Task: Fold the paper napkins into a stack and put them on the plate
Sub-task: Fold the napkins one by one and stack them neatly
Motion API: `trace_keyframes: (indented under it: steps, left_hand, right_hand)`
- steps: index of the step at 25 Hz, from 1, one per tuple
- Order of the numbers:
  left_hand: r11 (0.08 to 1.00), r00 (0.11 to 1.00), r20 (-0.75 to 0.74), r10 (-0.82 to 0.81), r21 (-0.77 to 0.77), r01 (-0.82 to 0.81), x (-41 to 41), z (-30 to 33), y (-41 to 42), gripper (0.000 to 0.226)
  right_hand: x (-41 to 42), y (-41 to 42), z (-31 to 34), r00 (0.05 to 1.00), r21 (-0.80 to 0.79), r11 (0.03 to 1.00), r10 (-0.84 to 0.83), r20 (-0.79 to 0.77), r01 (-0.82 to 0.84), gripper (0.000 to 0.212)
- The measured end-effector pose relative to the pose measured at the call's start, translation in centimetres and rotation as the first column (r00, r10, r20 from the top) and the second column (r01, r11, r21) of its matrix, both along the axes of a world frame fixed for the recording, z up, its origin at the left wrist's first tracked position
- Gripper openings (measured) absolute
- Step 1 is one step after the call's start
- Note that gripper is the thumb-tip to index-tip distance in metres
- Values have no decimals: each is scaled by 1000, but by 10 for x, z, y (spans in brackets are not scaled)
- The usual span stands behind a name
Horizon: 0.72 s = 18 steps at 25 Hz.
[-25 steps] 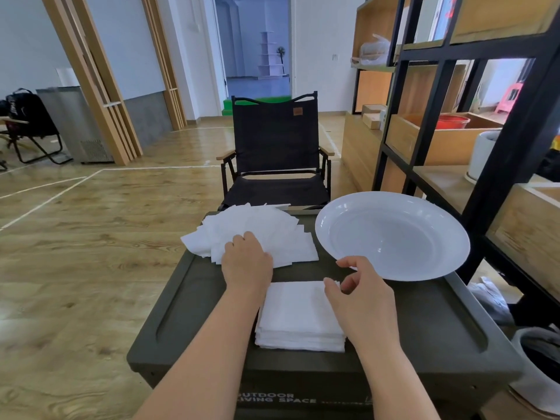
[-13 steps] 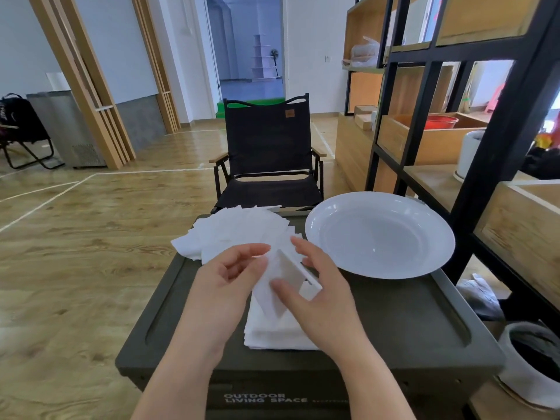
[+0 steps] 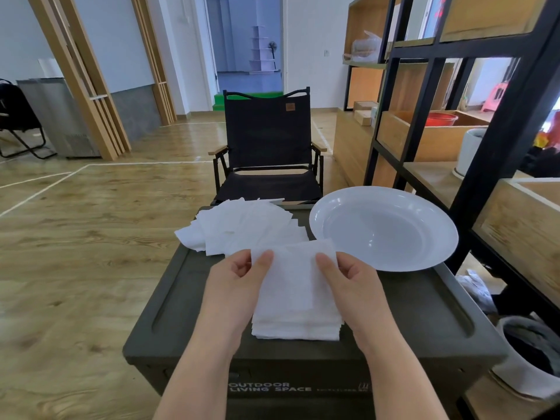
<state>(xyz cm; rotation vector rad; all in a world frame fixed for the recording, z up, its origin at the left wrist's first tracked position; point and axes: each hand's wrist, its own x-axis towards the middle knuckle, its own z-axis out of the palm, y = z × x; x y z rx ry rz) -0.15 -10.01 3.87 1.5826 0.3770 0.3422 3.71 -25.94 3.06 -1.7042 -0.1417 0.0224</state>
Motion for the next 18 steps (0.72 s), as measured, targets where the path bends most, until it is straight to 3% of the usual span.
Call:
trace_keyframes:
  steps: [4, 6, 10, 13, 18]
  left_hand:
    - [999, 999, -22, 41, -22, -41, 3, -5, 1, 31]
    - [998, 997, -24, 67, 16, -67, 6, -11, 4, 22]
    - [946, 991, -50, 125, 306, -104, 18, -20, 7, 23]
    - [882, 987, -82, 138, 463, -85, 25, -27, 8, 25]
    - [815, 983, -108, 151, 576, -61, 25, -37, 7, 17]
  right_hand:
    - [1, 1, -3, 995, -60, 996, -74, -69, 70, 35]
    - [2, -1, -7, 989, -164, 981, -120, -82, 105, 36]
    - [3, -2, -15, 974, -488, 849, -228, 4, 201, 34]
    - [2, 0, -15, 959, -536, 800, -274, 71, 268, 31]
    - [4, -1, -20, 947, -628, 720, -305, 99, 297, 33]
